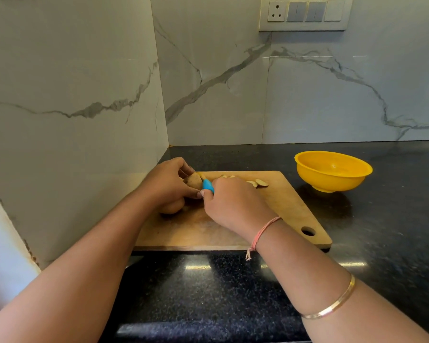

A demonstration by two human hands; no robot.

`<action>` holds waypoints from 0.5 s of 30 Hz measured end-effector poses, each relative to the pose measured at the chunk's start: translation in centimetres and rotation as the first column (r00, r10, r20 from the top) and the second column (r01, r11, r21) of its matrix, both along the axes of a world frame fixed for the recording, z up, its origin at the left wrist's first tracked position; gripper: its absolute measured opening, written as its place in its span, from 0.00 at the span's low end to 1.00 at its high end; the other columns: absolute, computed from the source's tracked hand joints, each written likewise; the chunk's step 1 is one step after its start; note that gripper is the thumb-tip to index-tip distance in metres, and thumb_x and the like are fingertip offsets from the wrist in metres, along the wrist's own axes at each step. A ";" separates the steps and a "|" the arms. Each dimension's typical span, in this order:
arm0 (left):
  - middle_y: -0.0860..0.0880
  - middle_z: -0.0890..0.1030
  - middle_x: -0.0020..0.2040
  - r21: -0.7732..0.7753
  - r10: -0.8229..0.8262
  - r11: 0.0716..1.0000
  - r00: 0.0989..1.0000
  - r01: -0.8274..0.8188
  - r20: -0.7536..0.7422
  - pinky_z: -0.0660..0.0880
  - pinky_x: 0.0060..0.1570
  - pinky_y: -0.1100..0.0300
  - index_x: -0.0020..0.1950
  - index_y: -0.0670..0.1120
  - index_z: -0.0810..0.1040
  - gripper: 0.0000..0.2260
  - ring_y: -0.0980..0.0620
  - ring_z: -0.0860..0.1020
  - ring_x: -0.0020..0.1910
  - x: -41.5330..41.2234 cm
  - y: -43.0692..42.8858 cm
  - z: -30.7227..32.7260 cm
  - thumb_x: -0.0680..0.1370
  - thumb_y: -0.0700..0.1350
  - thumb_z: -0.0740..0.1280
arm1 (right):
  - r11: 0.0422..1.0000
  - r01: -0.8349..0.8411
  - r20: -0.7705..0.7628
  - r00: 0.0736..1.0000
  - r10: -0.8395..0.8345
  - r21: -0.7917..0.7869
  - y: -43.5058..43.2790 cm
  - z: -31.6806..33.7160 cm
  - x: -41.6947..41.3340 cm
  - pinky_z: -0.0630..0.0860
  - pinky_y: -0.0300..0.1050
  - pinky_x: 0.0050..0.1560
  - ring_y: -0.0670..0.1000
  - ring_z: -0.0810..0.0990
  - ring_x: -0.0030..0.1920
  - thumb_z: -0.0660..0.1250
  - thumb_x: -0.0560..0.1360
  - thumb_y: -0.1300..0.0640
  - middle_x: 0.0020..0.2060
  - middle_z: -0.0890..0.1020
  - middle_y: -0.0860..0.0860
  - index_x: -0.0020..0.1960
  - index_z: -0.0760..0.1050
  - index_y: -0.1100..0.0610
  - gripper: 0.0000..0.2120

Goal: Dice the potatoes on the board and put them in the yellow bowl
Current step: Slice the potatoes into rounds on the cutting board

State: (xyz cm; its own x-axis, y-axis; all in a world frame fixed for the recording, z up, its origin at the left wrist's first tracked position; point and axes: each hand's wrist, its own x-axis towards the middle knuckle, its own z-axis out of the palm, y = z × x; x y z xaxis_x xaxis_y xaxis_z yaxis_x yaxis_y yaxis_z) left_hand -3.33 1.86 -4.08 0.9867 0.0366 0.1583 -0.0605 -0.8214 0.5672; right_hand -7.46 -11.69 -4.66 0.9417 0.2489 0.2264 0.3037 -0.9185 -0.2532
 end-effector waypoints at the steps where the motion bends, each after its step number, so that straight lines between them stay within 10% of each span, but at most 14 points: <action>1: 0.49 0.77 0.61 -0.005 -0.001 1.000 1.000 0.001 0.000 0.68 0.44 0.62 0.57 0.49 0.73 0.20 0.54 0.72 0.51 0.0 0.0 0.0 0.69 0.46 0.77 | 1.000 -0.013 0.001 1.000 0.013 0.008 0.1 0.0 0.1 0.72 0.42 0.37 0.49 0.75 0.42 0.54 0.81 0.48 0.40 0.75 0.50 0.59 0.72 0.55 0.14; 7: 0.49 0.77 0.60 -0.029 0.005 1.000 1.000 -0.005 -0.002 0.67 0.47 0.60 0.57 0.48 0.75 0.21 0.53 0.72 0.51 0.0 0.1 -0.1 0.68 0.45 0.78 | 0.996 -0.069 -0.027 0.997 0.067 -0.058 0.1 0.6 0.1 0.72 0.42 0.40 0.50 0.74 0.44 0.56 0.81 0.53 0.53 0.78 0.53 0.69 0.68 0.53 0.18; 15: 0.51 0.77 0.58 -0.056 0.033 0.998 0.999 -0.033 0.006 0.67 0.47 0.59 0.57 0.48 0.76 0.21 0.53 0.71 0.51 -0.2 0.0 -0.1 0.68 0.45 0.78 | 0.987 -0.096 -0.115 0.990 0.081 -0.130 0.1 1.7 -0.4 0.72 0.43 0.43 0.51 0.74 0.44 0.58 0.79 0.58 0.45 0.74 0.53 0.65 0.70 0.57 0.15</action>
State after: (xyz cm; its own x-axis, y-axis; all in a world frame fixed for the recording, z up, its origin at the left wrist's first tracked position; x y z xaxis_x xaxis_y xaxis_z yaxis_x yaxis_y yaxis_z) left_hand -3.57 1.86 -4.21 0.9836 0.0781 0.1624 -0.0384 -0.7899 0.6120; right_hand -7.85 -11.55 -2.91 0.9317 0.3538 0.0826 0.3629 -0.9172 -0.1644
